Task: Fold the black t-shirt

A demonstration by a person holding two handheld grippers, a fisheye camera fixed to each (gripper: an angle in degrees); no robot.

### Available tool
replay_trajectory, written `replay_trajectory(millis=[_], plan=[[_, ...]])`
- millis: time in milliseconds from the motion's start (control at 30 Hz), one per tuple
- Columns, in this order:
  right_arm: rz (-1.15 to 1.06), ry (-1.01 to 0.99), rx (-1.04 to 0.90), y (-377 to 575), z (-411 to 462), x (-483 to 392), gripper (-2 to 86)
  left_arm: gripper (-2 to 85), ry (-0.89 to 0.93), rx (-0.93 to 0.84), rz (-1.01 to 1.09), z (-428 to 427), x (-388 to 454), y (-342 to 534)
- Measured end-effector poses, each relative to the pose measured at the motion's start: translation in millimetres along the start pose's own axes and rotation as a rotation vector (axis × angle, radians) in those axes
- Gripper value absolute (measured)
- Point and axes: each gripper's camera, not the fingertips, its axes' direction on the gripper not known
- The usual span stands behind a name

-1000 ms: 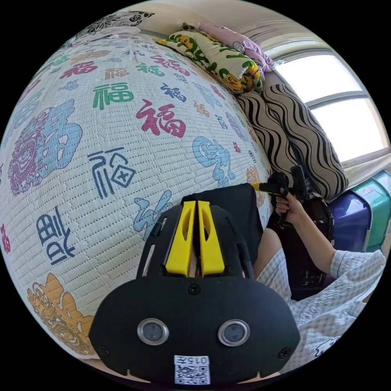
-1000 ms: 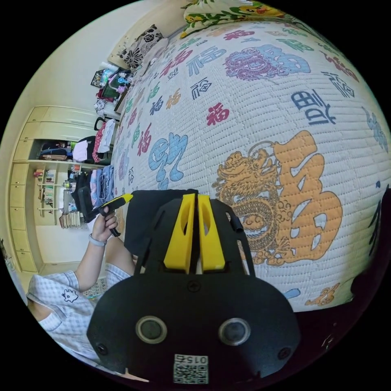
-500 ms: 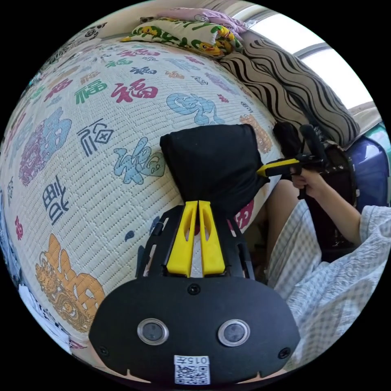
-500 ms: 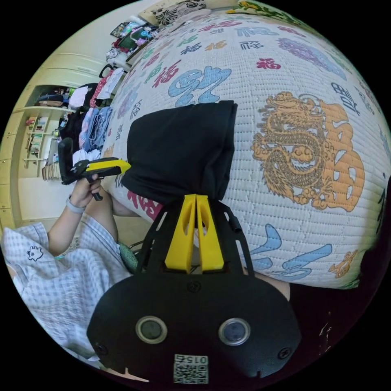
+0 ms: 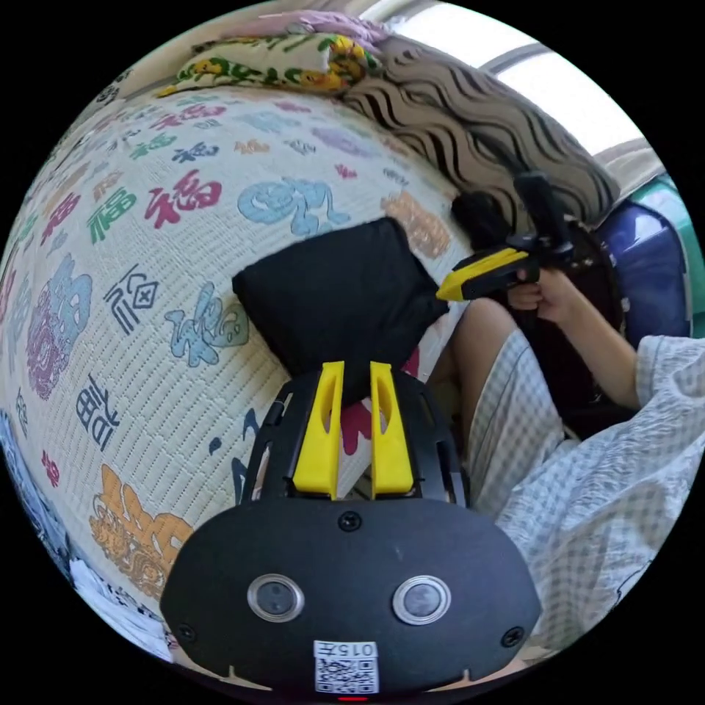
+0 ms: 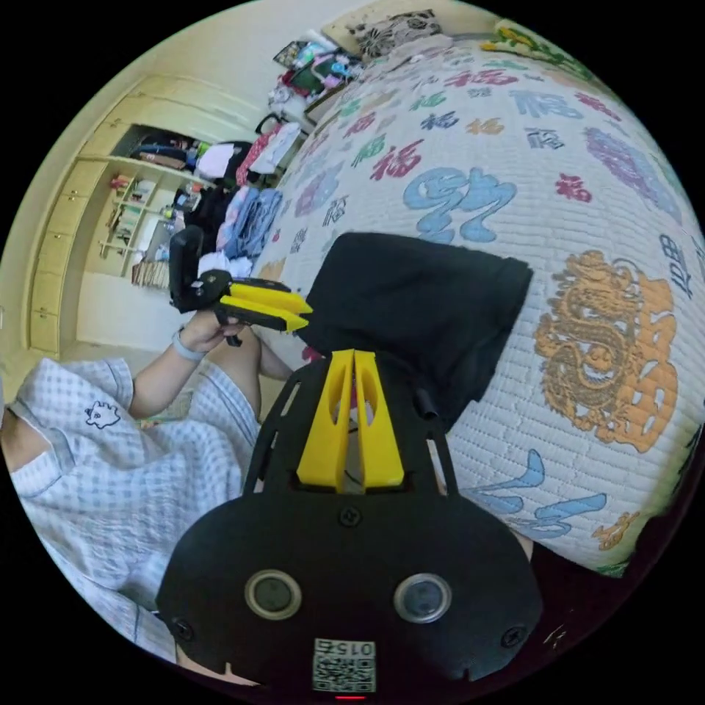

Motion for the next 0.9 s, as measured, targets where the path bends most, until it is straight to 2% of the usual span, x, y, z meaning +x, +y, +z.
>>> replay_trajectory(millis=[33,67,200,300,333,400,467,600,667,800,900], plan=[[0.018,0.112,-0.057,1.5,14.4,3.1,-0.4,3.9,-0.015,0.005,-0.018,6.8,-2.6,0.8],[0.012,0.111,-0.045,3.4,17.2,4.5,-0.4,3.5,-0.025,-0.003,-0.02,10.6,-3.7,0.8],[0.11,-0.023,0.039,16.0,3.2,19.7,0.1,2.6,-0.066,-0.009,0.001,25.5,-3.2,-6.9],[0.183,-0.054,0.196,31.4,-34.0,34.2,2.1,4.7,0.055,0.141,-0.093,8.6,-24.3,-5.1],[0.207,-0.056,0.275,38.1,-51.2,43.9,5.4,6.2,0.082,0.213,-0.151,1.8,-39.4,-2.2],[0.23,-0.073,0.335,43.0,-68.0,61.1,8.6,8.3,0.085,0.247,-0.22,1.2,-61.1,-3.5],[0.243,-0.102,0.312,41.0,-70.7,78.6,10.2,9.1,0.122,0.235,-0.227,11.2,-77.6,-12.0],[0.243,-0.181,0.237,30.6,-60.5,97.1,10.9,9.9,0.339,0.188,-0.245,49.6,-109.9,-34.1],[0.238,-0.178,0.225,29.2,-62.3,99.5,9.7,10.1,0.389,0.181,-0.248,60.0,-118.5,-40.4],[0.25,-0.316,0.224,27.4,-63.3,108.2,9.2,10.0,0.514,0.193,-0.241,77.9,-125.5,-57.2],[0.241,-0.352,0.201,18.4,-60.8,106.1,7.8,9.2,0.54,0.17,-0.242,90.1,-122.8,-74.3]])
